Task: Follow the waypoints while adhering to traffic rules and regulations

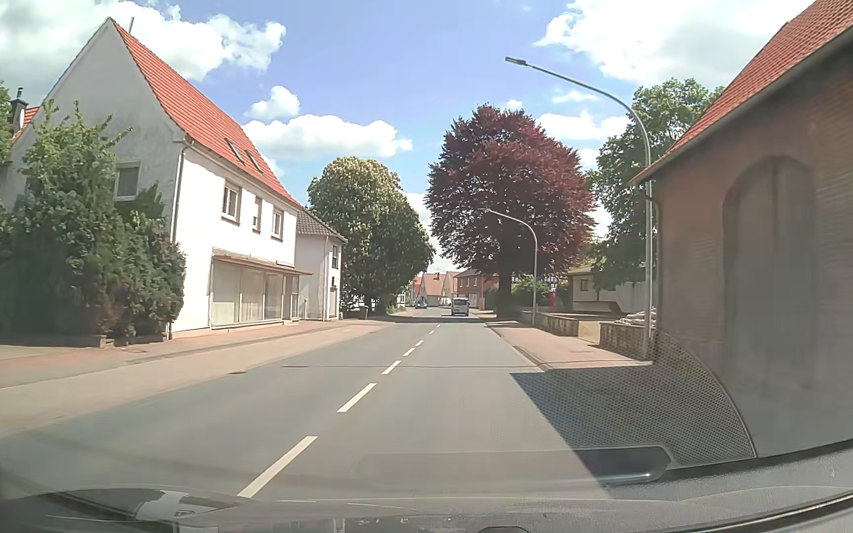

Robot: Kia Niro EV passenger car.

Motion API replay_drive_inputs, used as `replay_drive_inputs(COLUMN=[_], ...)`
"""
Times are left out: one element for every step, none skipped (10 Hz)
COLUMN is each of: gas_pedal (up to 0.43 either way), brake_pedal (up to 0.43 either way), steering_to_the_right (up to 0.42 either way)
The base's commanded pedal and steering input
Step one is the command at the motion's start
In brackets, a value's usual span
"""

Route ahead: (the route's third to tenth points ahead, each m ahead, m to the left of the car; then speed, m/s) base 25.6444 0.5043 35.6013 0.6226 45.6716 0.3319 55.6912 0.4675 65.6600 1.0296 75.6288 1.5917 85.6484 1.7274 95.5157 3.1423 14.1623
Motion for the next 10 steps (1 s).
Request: replay_drive_inputs(gas_pedal=[0.15,0.15,0.15,0.15,0.15,0.15,0.15,0.15,0.15,0.15], brake_pedal=[0.0,0.0,0.0,0.0,0.0,0.0,0.0,0.0,0.0,0.0], steering_to_the_right=[-0.001,-0.001,-0.001,-0.001,-0.001,-0.001,-0.001,-0.001,-0.001,-0.001])
